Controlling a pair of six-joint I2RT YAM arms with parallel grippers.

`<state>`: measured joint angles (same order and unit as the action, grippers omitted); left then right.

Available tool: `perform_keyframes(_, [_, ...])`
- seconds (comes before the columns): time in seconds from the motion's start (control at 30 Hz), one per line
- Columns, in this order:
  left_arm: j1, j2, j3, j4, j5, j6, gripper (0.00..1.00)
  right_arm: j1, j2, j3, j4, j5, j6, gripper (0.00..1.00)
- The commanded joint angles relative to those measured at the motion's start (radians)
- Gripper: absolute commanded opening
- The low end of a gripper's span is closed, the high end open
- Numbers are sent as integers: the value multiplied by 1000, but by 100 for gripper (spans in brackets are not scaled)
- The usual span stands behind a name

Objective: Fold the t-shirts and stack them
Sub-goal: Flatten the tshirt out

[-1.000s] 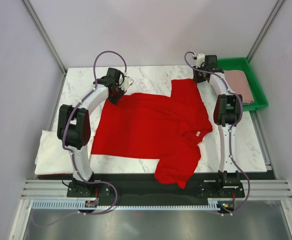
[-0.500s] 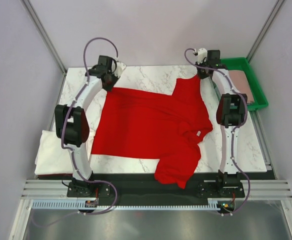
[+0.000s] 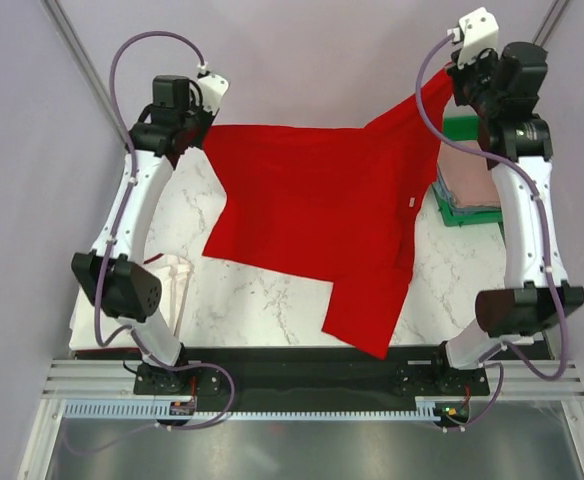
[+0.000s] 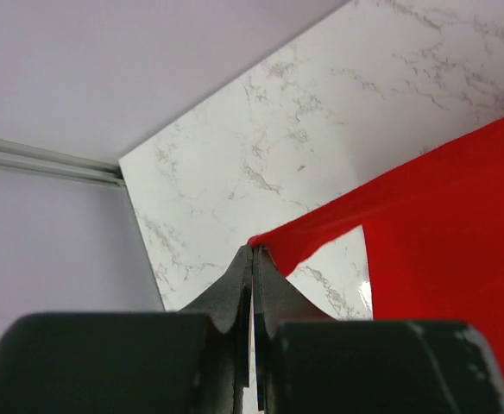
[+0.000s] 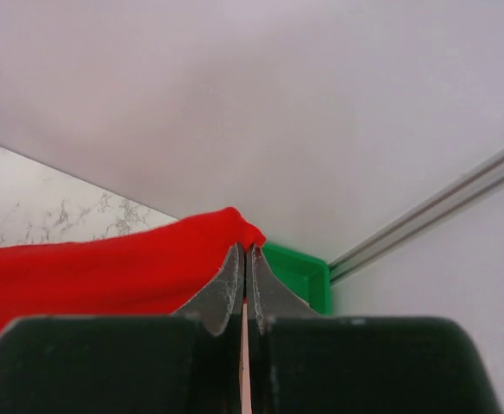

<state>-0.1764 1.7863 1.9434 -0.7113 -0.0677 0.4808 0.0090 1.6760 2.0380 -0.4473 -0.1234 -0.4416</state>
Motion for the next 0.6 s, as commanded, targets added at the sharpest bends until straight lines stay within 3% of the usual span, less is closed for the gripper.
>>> perform_keyframes(0.0, [2, -177, -33, 0, 0, -2, 2, -1, -131, -97, -36, 19, -31, 0])
perform_keyframes(0.1, [2, -313, -99, -10, 3, 5, 2, -1, -310, -165, -88, 15, -69, 0])
perform_keyframes(0.3, [3, -597, -207, -54, 23, 38, 2, -1, -516, -170, -214, 31, -92, 0])
perform_keyframes(0.57, [3, -864, -190, -142, 63, 10, 2, -1, -757, -30, -378, 39, -94, 0])
